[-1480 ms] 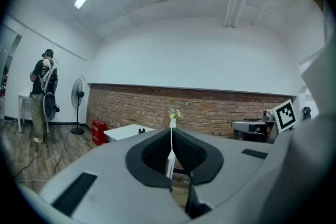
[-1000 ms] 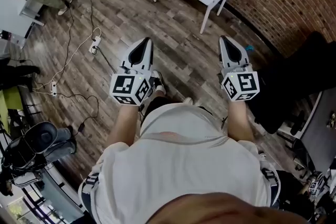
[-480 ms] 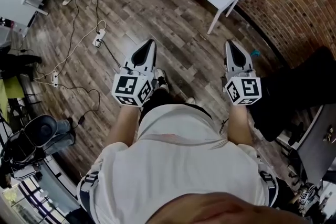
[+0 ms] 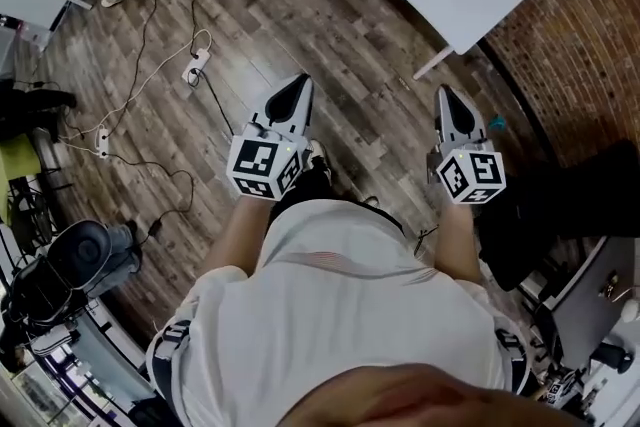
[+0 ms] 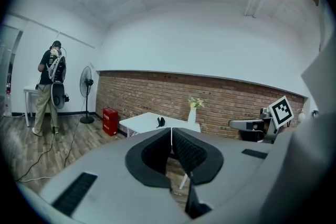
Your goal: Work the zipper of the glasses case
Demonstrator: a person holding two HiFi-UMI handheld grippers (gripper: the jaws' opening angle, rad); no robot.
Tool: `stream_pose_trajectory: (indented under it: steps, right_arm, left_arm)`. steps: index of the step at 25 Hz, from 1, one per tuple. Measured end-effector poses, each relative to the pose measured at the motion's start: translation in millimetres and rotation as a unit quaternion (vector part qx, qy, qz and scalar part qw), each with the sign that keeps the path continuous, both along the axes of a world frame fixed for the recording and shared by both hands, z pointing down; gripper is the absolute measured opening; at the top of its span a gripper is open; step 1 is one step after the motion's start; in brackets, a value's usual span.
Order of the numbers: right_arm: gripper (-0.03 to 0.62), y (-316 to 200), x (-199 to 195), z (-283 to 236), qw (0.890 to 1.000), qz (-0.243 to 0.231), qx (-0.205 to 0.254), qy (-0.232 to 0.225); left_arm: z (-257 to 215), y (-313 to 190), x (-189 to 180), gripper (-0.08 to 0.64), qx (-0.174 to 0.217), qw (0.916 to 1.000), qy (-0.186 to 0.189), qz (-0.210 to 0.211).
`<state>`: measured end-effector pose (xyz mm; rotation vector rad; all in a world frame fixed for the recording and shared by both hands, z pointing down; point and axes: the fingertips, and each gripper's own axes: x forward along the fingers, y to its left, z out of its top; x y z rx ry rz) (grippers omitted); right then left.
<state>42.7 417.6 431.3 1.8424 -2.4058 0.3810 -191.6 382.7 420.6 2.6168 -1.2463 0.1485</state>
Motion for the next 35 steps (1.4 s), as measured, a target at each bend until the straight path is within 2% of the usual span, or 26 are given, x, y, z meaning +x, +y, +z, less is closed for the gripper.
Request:
stream_pose_trajectory:
  steps: [6, 9, 17, 23, 27, 35]
  right_arm:
    - [0.052, -78.2, -64.4, -10.6, 0.999, -0.027, 0.002, 0.028]
    - [0.052, -103.2, -90.3, -6.8, 0.998, -0.046, -0.002, 0.036]
    - [0.052, -172.3, -112.0, -3.6, 0.997, -0.075, -0.012, 0.031]
    - [0.052, -252.1, -105.0, 2.4, 0.996, -0.089, -0.008, 0.013]
    - [0.052, -311.2, -88.8, -10.0, 0.996, -0.092, 0.005, 0.012]
    - [0.052, -413.4, 6.9, -8.1, 0.999, -0.05, -0.005, 0.007]
  left_arm:
    - [-0.5, -64.5, -50.6, 0.018, -0.007, 0.9997, 0.022, 0.001]
    - [-3.8, -88.3, -69.6, 0.018, 0.0, 0.9996, 0.024, -0.012]
    - [-7.7, -146.4, -97.6, 0.018, -0.01, 0.9976, 0.055, -0.041]
    - [-12.7, -215.2, -95.4, 0.018, 0.001, 0.9972, 0.04, -0.062]
    - [-29.4, -272.7, -75.3, 0.018, 0.015, 0.9972, 0.042, -0.06]
    - [-42.9, -388.5, 13.8, 0.018, 0.023, 0.9992, 0.027, -0.02]
